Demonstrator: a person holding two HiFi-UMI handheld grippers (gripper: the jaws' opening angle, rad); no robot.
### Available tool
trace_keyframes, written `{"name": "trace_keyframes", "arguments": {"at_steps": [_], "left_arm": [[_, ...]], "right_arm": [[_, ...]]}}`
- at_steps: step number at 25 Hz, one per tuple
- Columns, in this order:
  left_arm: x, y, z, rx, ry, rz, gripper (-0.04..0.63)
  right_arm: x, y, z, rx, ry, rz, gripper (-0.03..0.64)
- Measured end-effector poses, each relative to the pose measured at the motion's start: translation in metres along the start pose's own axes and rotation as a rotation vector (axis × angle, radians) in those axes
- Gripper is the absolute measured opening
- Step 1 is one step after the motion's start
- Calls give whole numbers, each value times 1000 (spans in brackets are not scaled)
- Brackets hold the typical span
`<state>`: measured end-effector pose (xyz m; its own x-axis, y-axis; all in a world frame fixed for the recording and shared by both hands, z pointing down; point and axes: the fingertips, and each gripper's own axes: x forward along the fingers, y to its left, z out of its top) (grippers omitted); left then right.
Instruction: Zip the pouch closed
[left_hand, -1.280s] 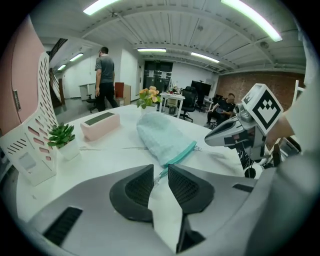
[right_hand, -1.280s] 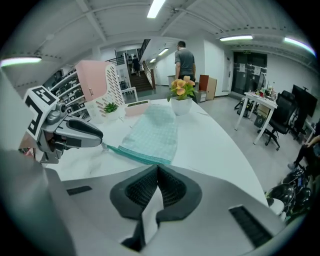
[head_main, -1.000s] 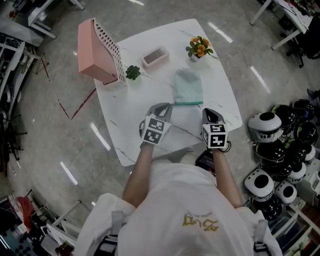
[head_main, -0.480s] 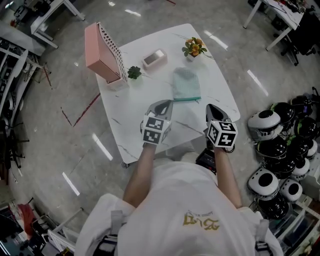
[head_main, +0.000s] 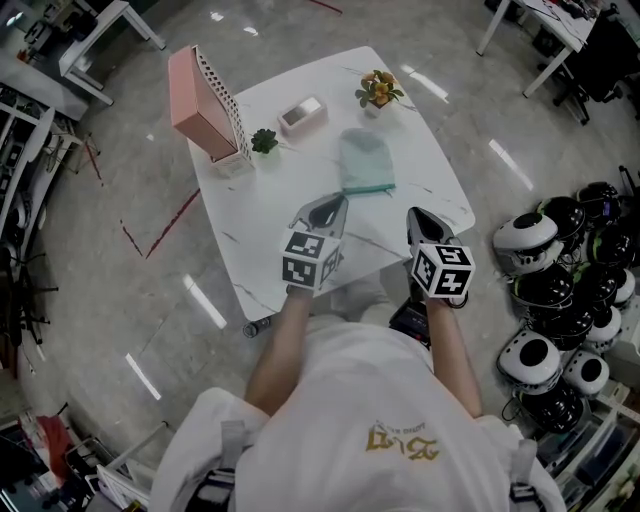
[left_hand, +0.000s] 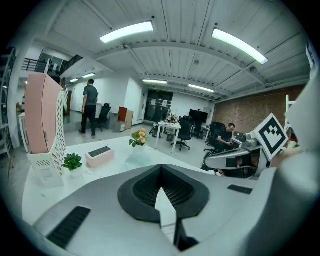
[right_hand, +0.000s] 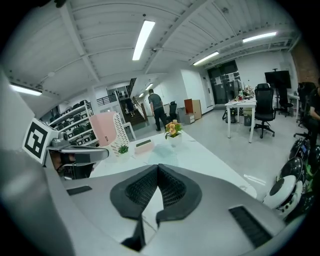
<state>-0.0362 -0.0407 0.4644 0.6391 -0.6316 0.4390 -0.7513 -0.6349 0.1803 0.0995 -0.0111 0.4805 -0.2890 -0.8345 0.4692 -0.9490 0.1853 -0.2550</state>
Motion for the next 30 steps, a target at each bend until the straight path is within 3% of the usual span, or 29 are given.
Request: {"name": "trace_keyframes", "arguments": {"at_steps": [30], "left_arm": [[-16, -6, -9, -27, -4, 17, 17]], "right_arm": [[-12, 4, -11, 2, 11, 15, 12]]}}
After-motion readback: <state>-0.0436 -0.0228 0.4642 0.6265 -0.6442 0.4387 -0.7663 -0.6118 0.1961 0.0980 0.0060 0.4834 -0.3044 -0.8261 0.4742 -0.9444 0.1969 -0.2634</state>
